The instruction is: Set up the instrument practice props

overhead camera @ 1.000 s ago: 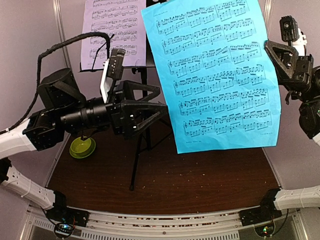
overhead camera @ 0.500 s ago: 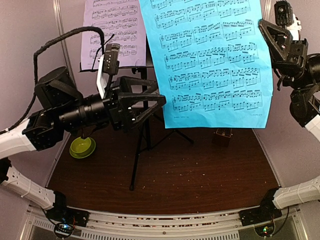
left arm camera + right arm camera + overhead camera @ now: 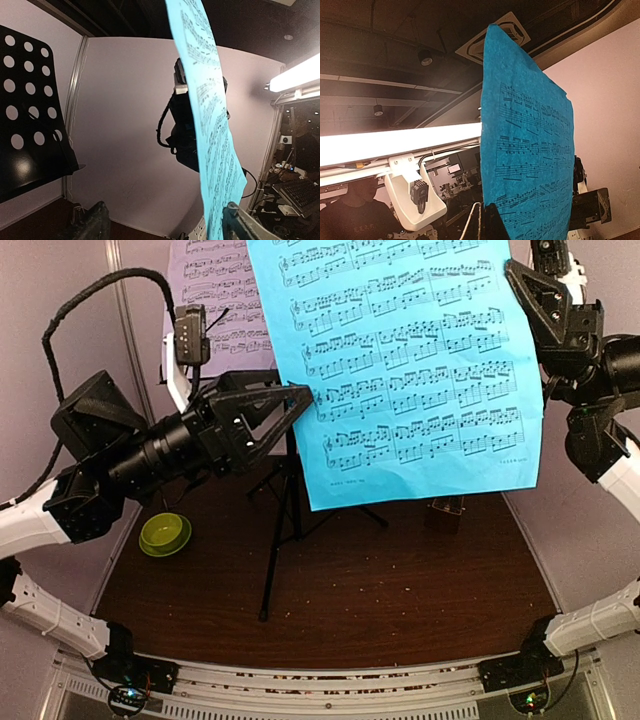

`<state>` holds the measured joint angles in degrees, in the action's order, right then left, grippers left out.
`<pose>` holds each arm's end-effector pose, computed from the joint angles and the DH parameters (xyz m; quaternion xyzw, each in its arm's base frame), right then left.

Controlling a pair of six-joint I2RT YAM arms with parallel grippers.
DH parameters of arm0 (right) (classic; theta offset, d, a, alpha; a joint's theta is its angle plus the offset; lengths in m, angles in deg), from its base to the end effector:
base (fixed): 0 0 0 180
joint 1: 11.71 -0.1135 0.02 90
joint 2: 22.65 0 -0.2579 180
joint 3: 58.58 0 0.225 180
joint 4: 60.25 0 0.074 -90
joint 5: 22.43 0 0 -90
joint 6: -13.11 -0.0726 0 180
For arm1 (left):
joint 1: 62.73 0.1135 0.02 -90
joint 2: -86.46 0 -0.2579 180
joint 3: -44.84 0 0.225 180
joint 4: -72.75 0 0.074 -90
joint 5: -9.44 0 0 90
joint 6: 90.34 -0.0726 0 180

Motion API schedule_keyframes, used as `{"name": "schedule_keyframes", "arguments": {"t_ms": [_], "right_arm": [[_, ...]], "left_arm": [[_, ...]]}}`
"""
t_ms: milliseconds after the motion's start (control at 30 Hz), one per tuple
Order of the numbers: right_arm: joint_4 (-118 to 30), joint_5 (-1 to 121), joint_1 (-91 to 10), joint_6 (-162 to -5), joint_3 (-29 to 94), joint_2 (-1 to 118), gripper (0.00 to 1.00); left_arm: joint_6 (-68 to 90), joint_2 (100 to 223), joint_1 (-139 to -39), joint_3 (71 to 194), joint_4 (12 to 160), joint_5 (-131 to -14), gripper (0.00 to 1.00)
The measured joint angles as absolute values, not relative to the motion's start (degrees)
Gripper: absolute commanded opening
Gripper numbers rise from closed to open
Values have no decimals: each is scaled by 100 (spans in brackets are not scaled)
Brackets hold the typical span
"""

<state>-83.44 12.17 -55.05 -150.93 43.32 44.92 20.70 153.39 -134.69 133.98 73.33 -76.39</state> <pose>0.0821 0.1596 0.5760 -0.3648 0.3569 0.7938 0.3307 0.0765 -0.2520 0.4898 0.2685 0.4940 -0.6137 0.5542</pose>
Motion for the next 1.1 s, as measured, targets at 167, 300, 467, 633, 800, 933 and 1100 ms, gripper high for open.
{"name": "schedule_keyframes", "arguments": {"t_ms": [167, 300, 467, 633, 800, 933, 1100], "right_arm": [[-8359, 1226, -5616, -15107, 4466, 4682, 0], [-8309, 1243, -5664, -15052, 4485, 4779, 0], [-8079, 1276, -5752, -14820, 4553, 4868, 0], [-7710, 1436, -5760, -14411, 4553, 4862, 0], [-6810, 1814, -5760, -13712, 4566, 4792, 28], [-5859, 2321, -5703, -13052, 4643, 4717, 47], [-5164, 2911, -5478, -12652, 4664, 4591, 57]], "left_arm": [[2077, 15363, -13430, 13453, 7116, -7383, 55], [2057, 15527, -13430, 13783, 7125, -7139, 39], [2026, 15591, -13430, 13999, 7103, -6981, 12], [1967, 15575, -13430, 14036, 7121, -7071, 0], [1941, 15554, -13430, 14220, 7411, -7552, 0], [1926, 15554, -13375, 14655, 7936, -8002, 0], [1976, 15634, -13128, 15439, 8659, -8275, 0]]}}
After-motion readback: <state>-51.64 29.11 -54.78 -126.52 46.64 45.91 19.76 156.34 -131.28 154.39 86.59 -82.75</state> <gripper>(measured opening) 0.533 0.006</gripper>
